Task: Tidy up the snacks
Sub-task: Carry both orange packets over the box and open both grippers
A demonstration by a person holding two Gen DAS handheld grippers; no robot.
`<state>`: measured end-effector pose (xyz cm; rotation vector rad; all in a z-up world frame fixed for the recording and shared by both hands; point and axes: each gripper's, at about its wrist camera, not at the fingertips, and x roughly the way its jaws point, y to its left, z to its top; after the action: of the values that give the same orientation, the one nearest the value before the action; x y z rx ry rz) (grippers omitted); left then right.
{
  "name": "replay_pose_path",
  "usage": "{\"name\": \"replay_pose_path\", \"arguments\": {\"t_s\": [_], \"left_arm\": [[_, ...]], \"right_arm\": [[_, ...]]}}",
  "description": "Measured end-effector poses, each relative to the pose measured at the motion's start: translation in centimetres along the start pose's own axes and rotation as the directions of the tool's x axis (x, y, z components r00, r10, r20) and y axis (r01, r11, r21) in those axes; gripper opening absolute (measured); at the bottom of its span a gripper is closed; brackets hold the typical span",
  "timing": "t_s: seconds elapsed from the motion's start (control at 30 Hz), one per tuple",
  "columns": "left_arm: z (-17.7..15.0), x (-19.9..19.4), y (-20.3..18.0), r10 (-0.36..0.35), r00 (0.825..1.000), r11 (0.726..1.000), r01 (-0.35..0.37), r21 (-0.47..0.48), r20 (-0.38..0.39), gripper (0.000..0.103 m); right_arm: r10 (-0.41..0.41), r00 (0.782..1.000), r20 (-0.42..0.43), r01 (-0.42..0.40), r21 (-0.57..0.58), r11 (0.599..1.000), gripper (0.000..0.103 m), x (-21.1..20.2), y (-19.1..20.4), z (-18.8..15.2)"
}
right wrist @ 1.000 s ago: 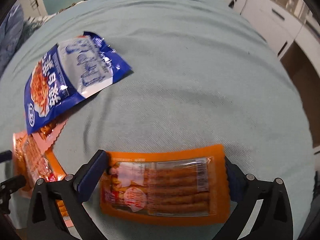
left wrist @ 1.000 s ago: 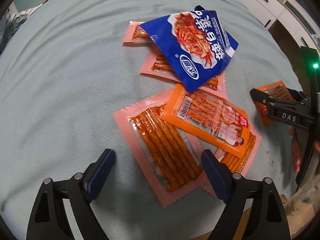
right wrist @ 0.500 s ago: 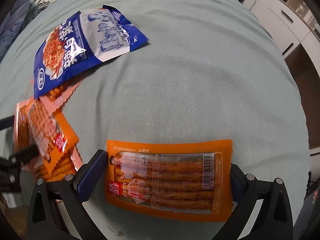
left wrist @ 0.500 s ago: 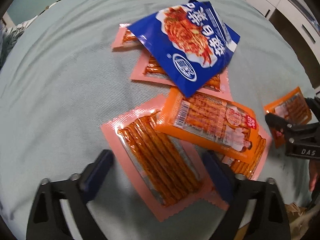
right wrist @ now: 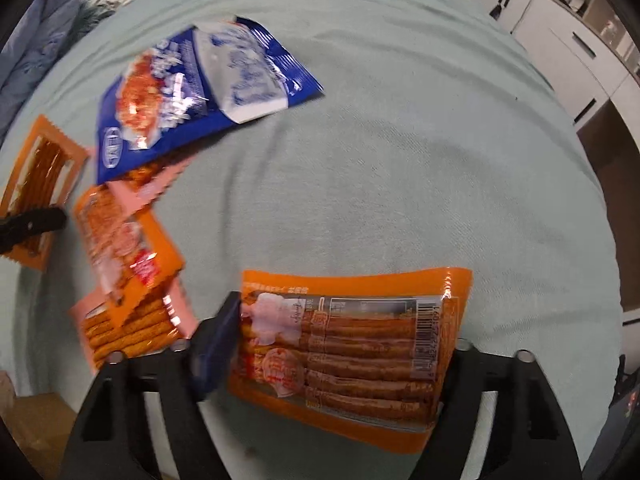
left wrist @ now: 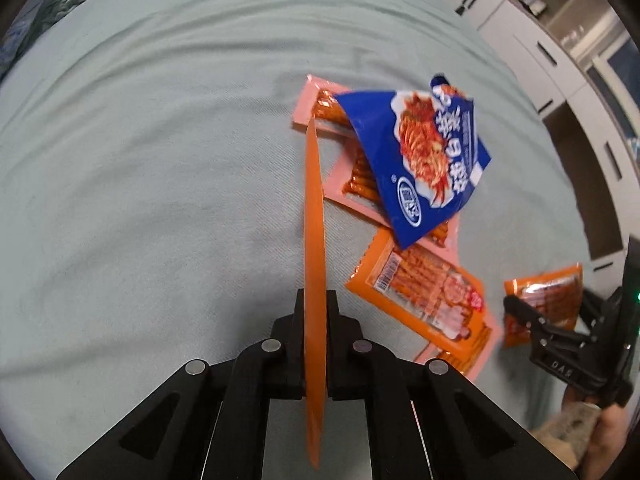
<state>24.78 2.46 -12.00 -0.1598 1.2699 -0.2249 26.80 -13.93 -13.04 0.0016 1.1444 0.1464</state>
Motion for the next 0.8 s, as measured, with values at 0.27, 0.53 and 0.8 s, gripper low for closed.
{"name": "replay_pose_path", "arguments": {"t_s": [0.27, 0.53, 0.8], "left_arm": [[-5.1, -10.1, 0.9, -0.071, 0.983, 0.997, 0.072, 0.002, 0.169, 0.005], [-14.6, -16.1, -2.4, -0.297, 0.935, 0.948, 0.265, 0.176, 0.191, 0.005], [-17.9, -14.3, -6.8, -0.239, 0.971, 0.911, 0.215, 0.352, 0.026, 0.052]], "right_arm": [[0.133, 0.986, 0.1, -0.148, 0.164, 0.975, 0.004, -3.9, -3.5, -2.6], [0.463, 0.841, 0.28, -0.53, 0.259, 0.807, 0.004, -10.0, -6.0, -7.4], [0.637, 0.731, 0.242, -0.665, 0.046, 0.746, 0.004, -13.7, -0.7, -11.8]]}}
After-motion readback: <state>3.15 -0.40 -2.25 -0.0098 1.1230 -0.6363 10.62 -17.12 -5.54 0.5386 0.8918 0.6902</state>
